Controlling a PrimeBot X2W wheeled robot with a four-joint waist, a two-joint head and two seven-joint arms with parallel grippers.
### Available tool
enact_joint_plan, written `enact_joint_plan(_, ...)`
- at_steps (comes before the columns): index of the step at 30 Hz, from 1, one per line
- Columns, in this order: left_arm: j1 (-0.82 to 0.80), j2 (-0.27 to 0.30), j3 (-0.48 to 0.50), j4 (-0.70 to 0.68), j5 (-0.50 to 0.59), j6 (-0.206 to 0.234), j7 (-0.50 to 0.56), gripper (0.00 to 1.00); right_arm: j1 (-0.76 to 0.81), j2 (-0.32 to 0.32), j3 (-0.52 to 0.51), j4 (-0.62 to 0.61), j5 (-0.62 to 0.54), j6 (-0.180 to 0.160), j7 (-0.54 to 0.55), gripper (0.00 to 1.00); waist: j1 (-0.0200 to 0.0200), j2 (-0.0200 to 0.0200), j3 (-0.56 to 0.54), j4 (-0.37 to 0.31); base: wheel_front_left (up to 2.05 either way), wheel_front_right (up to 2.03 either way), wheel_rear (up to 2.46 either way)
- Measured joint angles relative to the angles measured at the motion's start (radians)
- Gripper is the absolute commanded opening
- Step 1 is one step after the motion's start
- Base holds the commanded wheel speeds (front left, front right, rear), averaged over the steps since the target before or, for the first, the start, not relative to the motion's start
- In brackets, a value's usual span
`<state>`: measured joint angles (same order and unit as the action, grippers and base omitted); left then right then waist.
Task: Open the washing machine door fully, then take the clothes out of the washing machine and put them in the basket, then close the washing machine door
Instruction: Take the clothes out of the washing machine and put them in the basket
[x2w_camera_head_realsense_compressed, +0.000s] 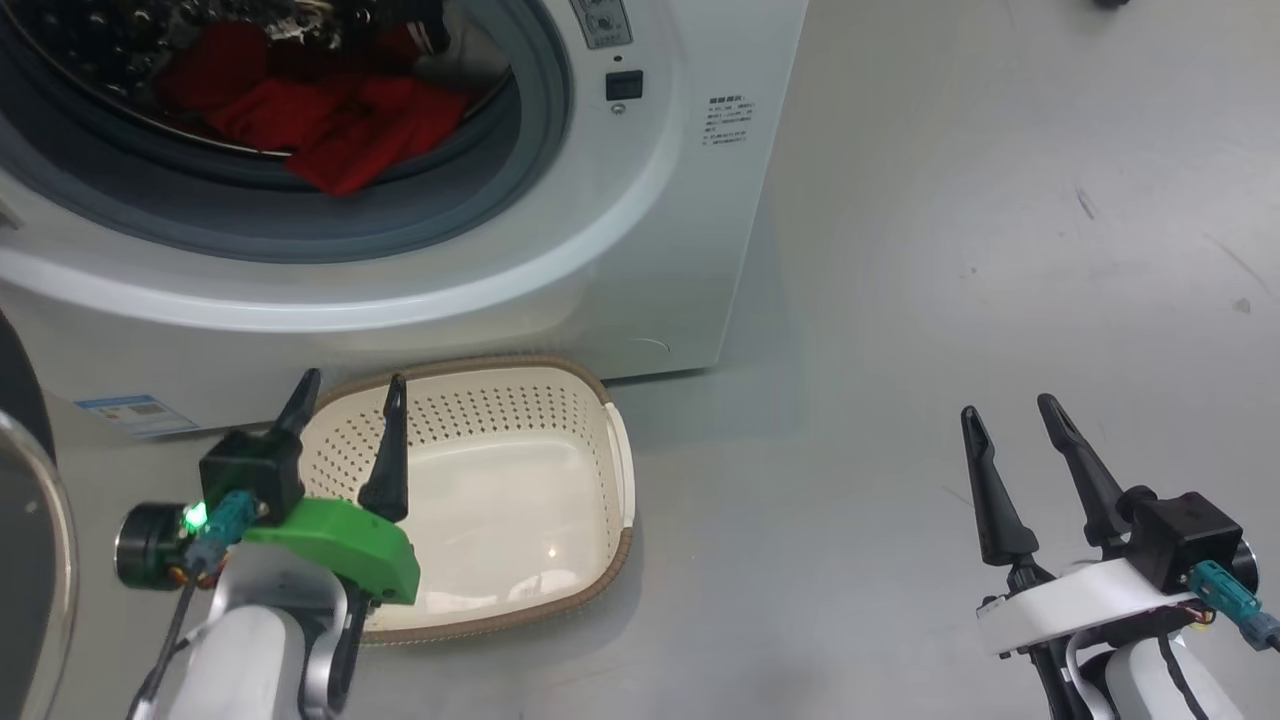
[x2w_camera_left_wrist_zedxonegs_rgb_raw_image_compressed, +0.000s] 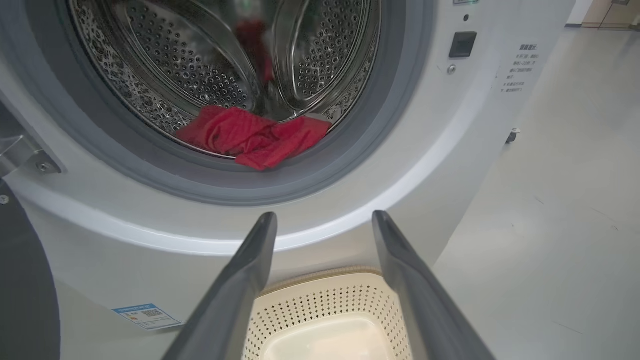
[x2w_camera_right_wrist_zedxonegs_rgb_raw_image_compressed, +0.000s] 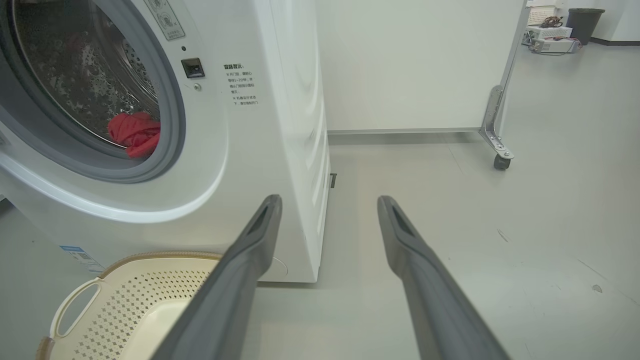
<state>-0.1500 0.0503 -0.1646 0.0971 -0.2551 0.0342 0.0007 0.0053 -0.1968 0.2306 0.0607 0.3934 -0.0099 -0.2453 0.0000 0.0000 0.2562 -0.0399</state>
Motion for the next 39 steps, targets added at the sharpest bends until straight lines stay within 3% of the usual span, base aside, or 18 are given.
enact_joint_plan(17,-0.436,0.074,0.036,0.176,-0.041,-0.074,0.248,1.00,-0.107,0.028,-0.005,-0.007,0.002,0.030,-0.007,1.00,0.0000,0.0000,0.181,-0.100,0.00,0.00,0.00)
enact_joint_plan(26,-0.631,0.146,0.079,0.236,-0.050,-0.075,0.361,1.00,-0.155,0.058,-0.004,-0.006,0.011,0.053,-0.007,1.00,0.0000,0.0000,0.266,-0.152,0.00,0.00,0.00)
enact_joint_plan(39,-0.789,0.255,0.093,0.355,-0.025,-0.092,0.492,1.00,-0.221,0.100,-0.006,0.011,0.014,0.082,-0.007,1.00,0.0001,0.0000,0.387,-0.242,0.00,0.00,0.00)
